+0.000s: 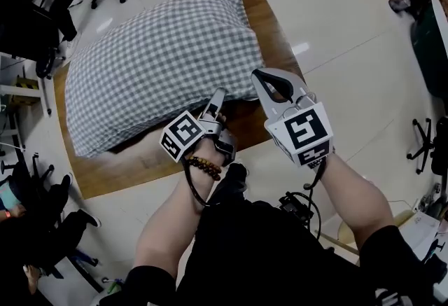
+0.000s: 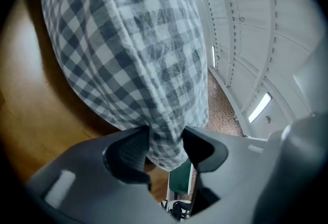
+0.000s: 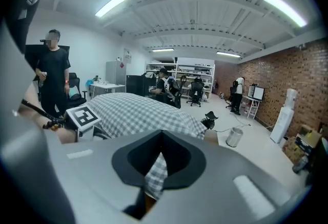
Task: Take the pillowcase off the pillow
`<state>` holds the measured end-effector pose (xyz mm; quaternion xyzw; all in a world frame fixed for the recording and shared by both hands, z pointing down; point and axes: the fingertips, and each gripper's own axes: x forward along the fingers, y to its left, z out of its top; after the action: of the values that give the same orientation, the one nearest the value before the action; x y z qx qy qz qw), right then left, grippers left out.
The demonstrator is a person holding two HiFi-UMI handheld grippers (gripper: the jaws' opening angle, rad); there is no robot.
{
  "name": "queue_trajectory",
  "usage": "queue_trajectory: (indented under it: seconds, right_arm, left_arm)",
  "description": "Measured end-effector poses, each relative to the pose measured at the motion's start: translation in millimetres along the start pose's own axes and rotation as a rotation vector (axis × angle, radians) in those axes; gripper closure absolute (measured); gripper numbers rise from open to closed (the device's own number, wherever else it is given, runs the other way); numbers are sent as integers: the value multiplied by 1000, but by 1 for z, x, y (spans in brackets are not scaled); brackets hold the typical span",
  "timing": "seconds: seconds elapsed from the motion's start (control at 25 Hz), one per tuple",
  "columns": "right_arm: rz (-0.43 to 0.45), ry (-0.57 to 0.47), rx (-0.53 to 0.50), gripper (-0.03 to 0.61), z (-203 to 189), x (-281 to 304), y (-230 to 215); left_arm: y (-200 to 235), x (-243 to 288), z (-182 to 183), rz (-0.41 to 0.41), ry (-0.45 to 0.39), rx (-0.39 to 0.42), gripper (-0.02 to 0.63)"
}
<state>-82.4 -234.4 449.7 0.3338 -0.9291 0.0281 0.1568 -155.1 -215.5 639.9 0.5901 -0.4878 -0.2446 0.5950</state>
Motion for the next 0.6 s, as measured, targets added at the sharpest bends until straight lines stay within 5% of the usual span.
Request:
queue_trajectory:
  seconds: [0.2, 0.6]
  right_arm:
    - [-28, 21, 10, 577, -12, 7, -33]
    - [-95, 125, 38, 577, -69, 14, -75]
  left_arm:
    - [-5, 4, -2, 11, 24, 30, 568]
    - [-7, -17, -16, -16, 49, 47, 594]
